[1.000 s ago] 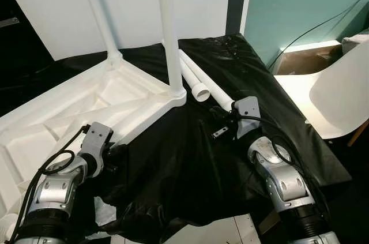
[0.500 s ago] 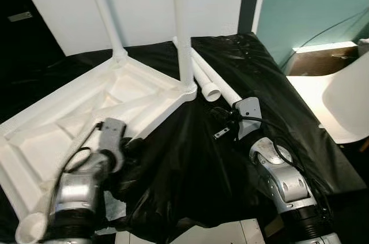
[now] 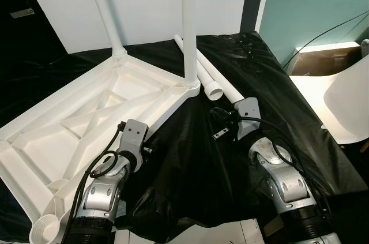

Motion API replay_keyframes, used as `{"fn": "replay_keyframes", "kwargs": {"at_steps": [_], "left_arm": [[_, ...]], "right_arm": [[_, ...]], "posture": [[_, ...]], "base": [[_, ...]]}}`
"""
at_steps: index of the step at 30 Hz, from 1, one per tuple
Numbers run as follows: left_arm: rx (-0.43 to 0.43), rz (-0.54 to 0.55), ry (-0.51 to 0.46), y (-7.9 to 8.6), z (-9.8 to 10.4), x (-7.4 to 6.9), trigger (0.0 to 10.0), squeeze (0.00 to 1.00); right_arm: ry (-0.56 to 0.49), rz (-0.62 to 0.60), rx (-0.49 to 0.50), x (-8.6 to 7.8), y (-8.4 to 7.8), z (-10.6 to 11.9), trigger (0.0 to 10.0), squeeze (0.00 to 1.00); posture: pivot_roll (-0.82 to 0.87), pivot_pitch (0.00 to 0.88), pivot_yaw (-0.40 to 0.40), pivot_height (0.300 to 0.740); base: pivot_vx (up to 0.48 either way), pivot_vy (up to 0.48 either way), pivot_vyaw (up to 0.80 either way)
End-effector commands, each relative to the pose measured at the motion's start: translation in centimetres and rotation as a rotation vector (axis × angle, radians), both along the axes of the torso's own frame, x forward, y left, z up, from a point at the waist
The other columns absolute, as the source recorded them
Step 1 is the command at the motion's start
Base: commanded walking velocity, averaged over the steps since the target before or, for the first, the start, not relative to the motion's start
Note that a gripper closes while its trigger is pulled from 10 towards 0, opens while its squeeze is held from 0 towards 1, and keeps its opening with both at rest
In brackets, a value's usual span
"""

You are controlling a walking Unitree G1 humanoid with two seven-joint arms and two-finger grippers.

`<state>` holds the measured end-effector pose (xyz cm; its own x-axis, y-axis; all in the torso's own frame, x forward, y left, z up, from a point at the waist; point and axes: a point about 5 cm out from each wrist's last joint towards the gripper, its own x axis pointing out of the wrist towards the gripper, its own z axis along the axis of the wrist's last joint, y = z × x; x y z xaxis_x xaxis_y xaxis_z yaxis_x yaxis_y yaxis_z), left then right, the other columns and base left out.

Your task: Building children table

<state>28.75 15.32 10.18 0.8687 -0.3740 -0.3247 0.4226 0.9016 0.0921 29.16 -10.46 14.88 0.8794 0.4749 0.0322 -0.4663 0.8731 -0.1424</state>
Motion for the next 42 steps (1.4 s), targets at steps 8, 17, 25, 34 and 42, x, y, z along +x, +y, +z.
{"fn": "replay_keyframes", "kwargs": {"at_steps": [8,17,25,34,42], "left_arm": [[0.126,-0.083,-0.022,2.2,1.1,-0.2,10.0,0.00],[0.253,-0.164,0.158,2.3,-1.6,-1.3,7.0,0.00],[0.254,-0.209,0.195,1.0,-2.0,-1.4,0.0,0.00],[0.122,-0.068,0.201,-2.0,-1.2,0.8,0.0,0.00],[0.034,-0.057,0.190,-3.2,-0.8,1.1,10.0,0.00]], "right_arm": [[0.007,0.018,0.002,0.0,0.6,-0.1,10.0,0.00],[0.003,0.015,0.005,0.1,0.7,0.0,10.0,0.00],[0.004,0.007,0.006,0.1,0.6,-0.1,10.0,0.00],[0.004,0.004,0.002,0.1,0.6,0.0,10.0,0.00],[0.004,0.002,0.000,0.1,0.5,0.0,10.0,0.00]], "posture": [[-0.03,0.000,0.055,0.740],[-0.04,0.000,0.061,0.740],[-0.04,0.000,0.063,0.740],[-0.04,0.000,0.059,0.740],[-0.04,0.000,0.059,0.740]], "base": [[0.000,0.000,0.00],[0.000,0.000,0.00],[0.000,0.000,0.00],[0.000,0.000,0.00],[0.000,0.000,0.00]]}}
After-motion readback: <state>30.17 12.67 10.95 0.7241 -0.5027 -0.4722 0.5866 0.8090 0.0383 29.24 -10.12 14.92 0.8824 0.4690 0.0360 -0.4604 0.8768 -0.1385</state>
